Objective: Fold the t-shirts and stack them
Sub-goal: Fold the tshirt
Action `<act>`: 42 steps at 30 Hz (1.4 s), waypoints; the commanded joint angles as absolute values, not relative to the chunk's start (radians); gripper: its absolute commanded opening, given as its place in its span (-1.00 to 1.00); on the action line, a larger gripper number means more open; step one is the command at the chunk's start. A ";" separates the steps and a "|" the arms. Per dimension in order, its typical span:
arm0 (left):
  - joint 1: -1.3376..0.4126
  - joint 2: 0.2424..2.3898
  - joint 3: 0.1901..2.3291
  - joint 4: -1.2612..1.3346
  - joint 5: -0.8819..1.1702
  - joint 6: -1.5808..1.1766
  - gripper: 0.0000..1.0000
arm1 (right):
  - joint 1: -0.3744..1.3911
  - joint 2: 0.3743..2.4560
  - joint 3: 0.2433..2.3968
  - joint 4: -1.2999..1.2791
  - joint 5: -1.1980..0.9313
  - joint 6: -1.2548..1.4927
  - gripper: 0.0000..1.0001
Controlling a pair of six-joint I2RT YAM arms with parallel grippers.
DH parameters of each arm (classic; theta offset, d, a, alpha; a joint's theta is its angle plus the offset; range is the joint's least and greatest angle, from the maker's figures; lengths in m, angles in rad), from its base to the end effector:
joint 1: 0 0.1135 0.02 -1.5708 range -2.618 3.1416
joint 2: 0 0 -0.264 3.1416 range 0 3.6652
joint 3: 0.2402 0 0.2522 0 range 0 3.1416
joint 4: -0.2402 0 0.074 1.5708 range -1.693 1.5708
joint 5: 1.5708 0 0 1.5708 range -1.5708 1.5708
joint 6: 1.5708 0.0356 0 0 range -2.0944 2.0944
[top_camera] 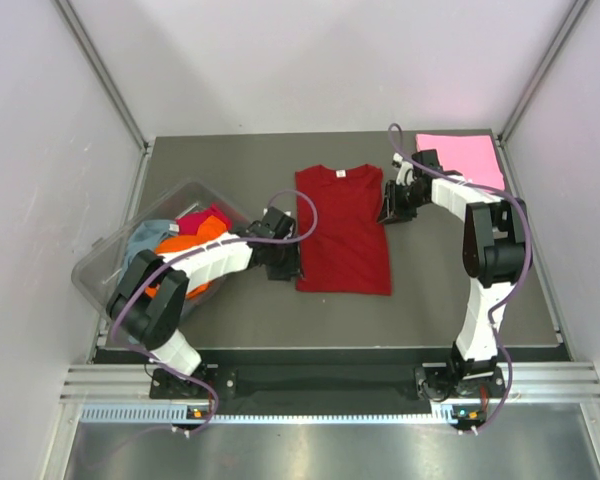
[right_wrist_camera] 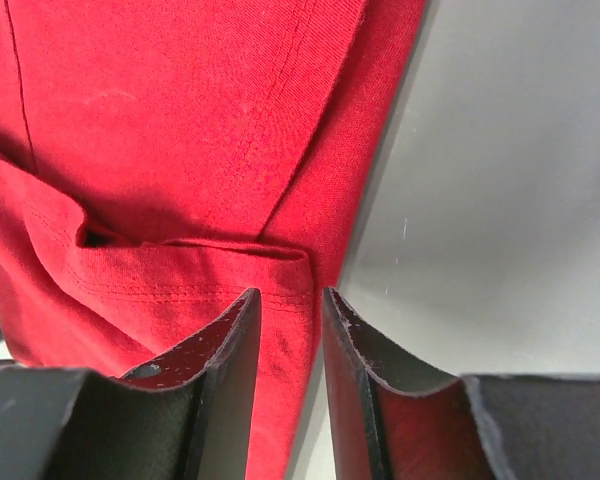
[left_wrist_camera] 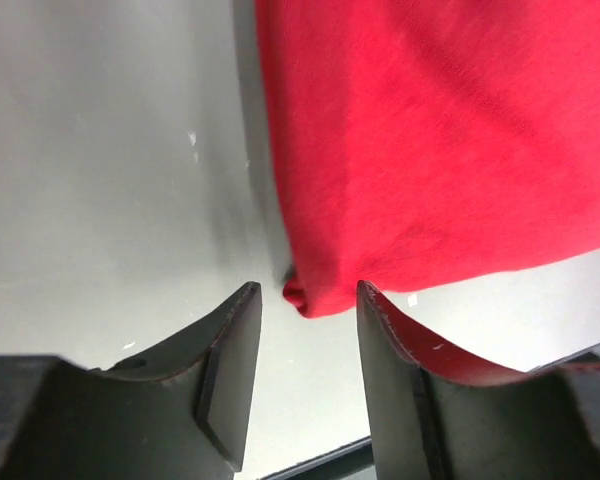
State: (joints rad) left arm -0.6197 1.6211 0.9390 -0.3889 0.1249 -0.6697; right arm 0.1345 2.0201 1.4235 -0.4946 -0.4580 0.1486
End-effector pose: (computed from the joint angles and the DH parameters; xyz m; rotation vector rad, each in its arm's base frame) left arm 0.2527 -0.1858 0.1734 -0.0249 2.7617 -0.5616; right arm 0.4140 0.0719 0.1693 -0.1322 2.6485 0.7022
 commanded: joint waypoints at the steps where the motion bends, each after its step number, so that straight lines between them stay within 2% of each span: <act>1: -0.618 1.603 1.070 -0.469 0.057 -0.632 -0.06 | 0.127 2.005 1.471 -0.466 -0.463 0.117 -0.38; 3: -0.612 1.646 1.149 -0.476 0.057 -0.612 -0.08 | 0.126 2.008 1.480 -0.469 -0.460 0.109 -0.36; 11: -0.542 1.824 1.350 -0.439 0.095 -0.575 -0.42 | 0.126 2.048 1.503 -0.469 -0.483 0.106 -0.36; 20: -0.477 1.986 1.515 -0.440 0.066 -0.523 -0.46 | 0.132 2.083 1.517 -0.460 -0.489 0.109 -0.38; 28: -0.453 2.046 1.546 -0.428 0.063 -0.512 -0.46 | 0.135 2.111 1.520 -0.449 -0.503 0.106 -0.40; 33: -0.446 2.082 1.565 -0.423 0.052 -0.506 -0.46 | 0.133 2.109 1.516 -0.431 -0.512 0.104 -0.65; 34: -0.445 2.088 1.574 -0.429 0.054 -0.506 -0.46 | 0.133 2.108 1.516 -0.431 -0.511 0.101 -0.81; 36: -0.445 2.097 1.580 -0.429 0.051 -0.506 -0.46 | 0.132 2.100 1.514 -0.433 -0.489 0.097 -1.00; 42: -0.445 2.138 1.620 -0.502 -0.044 -0.506 -0.47 | 0.121 2.030 1.450 -0.356 -0.411 0.103 -1.00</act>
State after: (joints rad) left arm -0.4526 2.1155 1.5669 -0.4740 0.0418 -0.5224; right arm 0.1349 2.0987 1.4769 -0.4484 -0.4713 0.1226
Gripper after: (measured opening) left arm 0.270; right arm 0.009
